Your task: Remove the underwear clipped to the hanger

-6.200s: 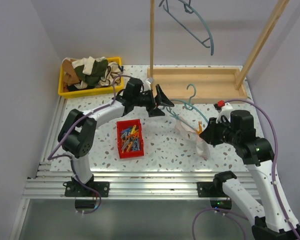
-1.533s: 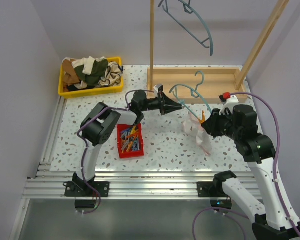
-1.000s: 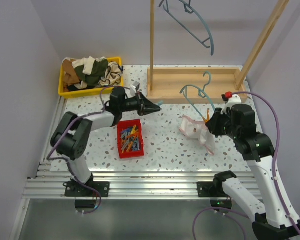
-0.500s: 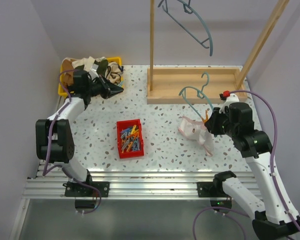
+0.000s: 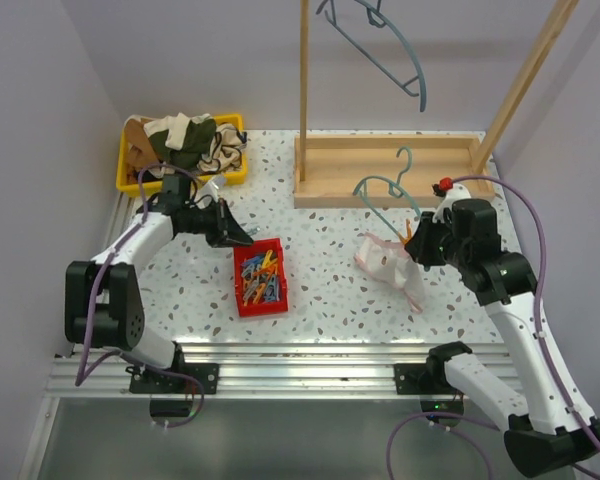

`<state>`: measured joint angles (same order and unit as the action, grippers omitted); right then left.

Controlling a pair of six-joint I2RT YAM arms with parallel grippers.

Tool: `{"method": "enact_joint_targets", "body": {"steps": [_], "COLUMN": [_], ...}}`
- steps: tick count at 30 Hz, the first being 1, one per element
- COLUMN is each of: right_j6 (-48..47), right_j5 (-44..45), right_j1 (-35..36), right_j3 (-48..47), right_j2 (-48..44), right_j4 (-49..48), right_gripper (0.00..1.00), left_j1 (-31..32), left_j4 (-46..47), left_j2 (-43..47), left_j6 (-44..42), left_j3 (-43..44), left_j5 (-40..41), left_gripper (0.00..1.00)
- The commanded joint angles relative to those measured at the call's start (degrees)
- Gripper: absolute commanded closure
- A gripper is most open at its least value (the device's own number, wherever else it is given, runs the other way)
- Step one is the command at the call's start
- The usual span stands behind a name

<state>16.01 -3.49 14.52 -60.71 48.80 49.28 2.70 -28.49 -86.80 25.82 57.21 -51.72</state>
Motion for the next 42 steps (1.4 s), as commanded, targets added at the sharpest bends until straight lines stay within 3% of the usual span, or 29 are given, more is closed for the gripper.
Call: {"method": "enact_joint_targets", "body": {"steps": [1, 2, 3, 4, 5, 6, 7, 12, 18, 26, 29, 34, 39, 42], "right_j6": [-0.2, -0.3, -0.3, -0.5, -0.5, -0.4, -0.5, -0.5, -0.5, -2.2, -2.4, -2.4, -2.3, -2.4], "right_j5": [-1.8, -1.9, -1.9, -1.8, -1.6, -1.7, -1.5, -1.2, -2.6, -8.2, -8.8, -9.5, -10.0, -10.4], "right_j1": [0.2, 0.2, 0.2, 0.2, 0.1, 0.1, 0.1, 0.2, 0.2, 0.2, 0.1, 0.2, 0.2, 0.2], "right_j3": [-1.8, -2.0, -2.3, -2.4, -2.6, -2.6, -2.5, -2.2, -1.5, -1.1, -0.6, 0.3, 0.4, 0.2], "right_j2": [0.8, 0.9, 0.9, 0.7, 0.5, 0.2, 0.0, -1.0, -1.6, -0.3, -0.3, -0.8, -0.4, 0.0], "right_j4": [-3.3, -3.1, -3.0, -3.0, -3.0, -2.9, -2.7, -2.4, -2.6, -3.4, -3.8, -4.8, -4.7, -4.4], "right_gripper": [1.00, 1.00, 1.00, 1.00, 1.00, 1.00, 1.00, 1.00, 1.00, 1.00, 1.00, 1.00, 1.00, 1.00], "left_j1": [5.8, 7.0, 7.9, 9.2, 9.4, 9.4, 9.4, 9.4, 10.9, 24.3, 29.8, 37.1, 41.0, 42.5], "left_j4": [-4.1, -4.3, -4.6, -5.6, -5.7, -5.6, -5.4, -5.3, 5.0, 29.9, 35.3, 33.1, 14.7, 9.6], "left_j2": [-1.7, -2.7, -2.9, -3.4, -3.5, -3.5, -3.2, -1.4, 1.9, -7.7, -12.9, -21.3, -26.0, -26.3], "left_j6": [-6.2, -6.4, -6.5, -6.5, -6.2, -5.1, -4.3, 0.9, 12.9, 35.0, 39.4, 39.7, 25.8, 16.6], "left_j3": [0.5, 1.1, 2.5, 3.2, 3.8, 4.7, 5.1, 9.2, 9.1, 16.2, 22.4, 32.4, 45.6, 49.9], "left_j5": [-3.3, -3.0, -1.6, -0.5, 0.6, 2.6, 3.9, 12.1, 11.3, 3.6, 3.1, 3.4, 9.3, 14.2], "left_gripper": [0.89, 0.83, 0.72, 0.56, 0.49, 0.15, 0.00, 0.00, 0.00, 0.00, 0.00, 0.00, 0.00, 0.00]}}
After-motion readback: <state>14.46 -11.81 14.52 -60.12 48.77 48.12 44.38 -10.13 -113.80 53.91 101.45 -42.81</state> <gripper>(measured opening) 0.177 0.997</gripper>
